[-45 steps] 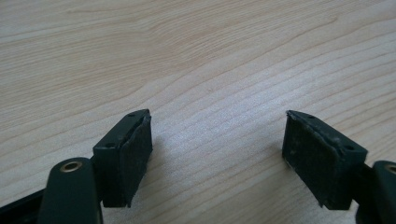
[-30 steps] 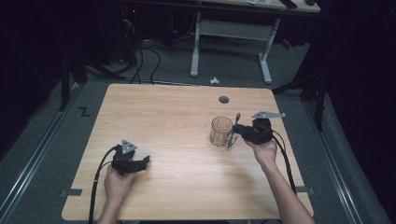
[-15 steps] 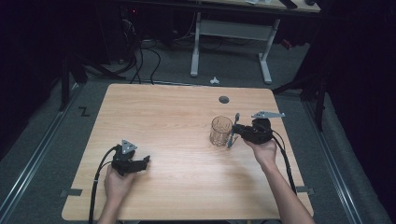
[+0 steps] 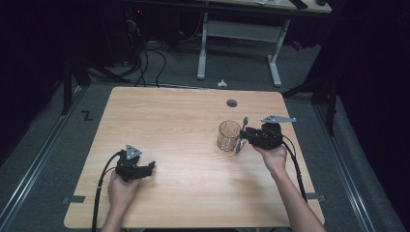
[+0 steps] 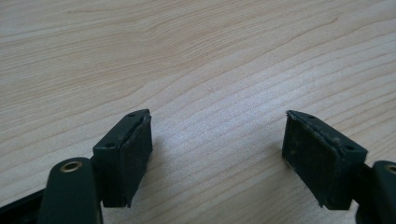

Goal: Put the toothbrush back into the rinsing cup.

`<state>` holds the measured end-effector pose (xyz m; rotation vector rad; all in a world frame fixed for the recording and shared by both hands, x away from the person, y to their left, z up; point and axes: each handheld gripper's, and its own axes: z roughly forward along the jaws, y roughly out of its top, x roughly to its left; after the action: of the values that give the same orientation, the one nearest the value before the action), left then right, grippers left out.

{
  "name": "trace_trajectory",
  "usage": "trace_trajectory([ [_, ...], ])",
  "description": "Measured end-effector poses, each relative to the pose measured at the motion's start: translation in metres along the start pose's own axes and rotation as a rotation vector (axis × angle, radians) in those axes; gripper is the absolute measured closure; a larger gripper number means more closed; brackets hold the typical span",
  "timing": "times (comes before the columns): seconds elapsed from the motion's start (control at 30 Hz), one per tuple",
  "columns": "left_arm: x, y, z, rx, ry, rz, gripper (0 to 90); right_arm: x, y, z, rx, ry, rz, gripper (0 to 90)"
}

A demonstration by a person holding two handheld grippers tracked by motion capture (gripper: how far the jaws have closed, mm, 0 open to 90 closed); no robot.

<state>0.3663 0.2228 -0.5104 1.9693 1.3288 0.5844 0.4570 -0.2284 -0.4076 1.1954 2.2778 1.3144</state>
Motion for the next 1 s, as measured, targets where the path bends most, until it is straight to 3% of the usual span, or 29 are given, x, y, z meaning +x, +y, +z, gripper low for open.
trace_trajectory([
  [0.4, 0.0, 0.0, 0.0, 0.0, 0.0, 0.0, 24.8, 0.003, 0.001, -0.008, -0.022, -0.03, -0.018, 55.8],
  [0.7, 0.0, 0.0, 0.0, 0.0, 0.0, 0.0, 24.8, 0.007, 0.002, -0.02, -0.037, -0.09, -0.057, 54.1],
  [1.0, 0.0, 0.0, 0.0, -0.001, 0.0, -0.001, 24.7, 0.008, 0.0, -0.028, -0.05, -0.108, -0.039, 53.9],
])
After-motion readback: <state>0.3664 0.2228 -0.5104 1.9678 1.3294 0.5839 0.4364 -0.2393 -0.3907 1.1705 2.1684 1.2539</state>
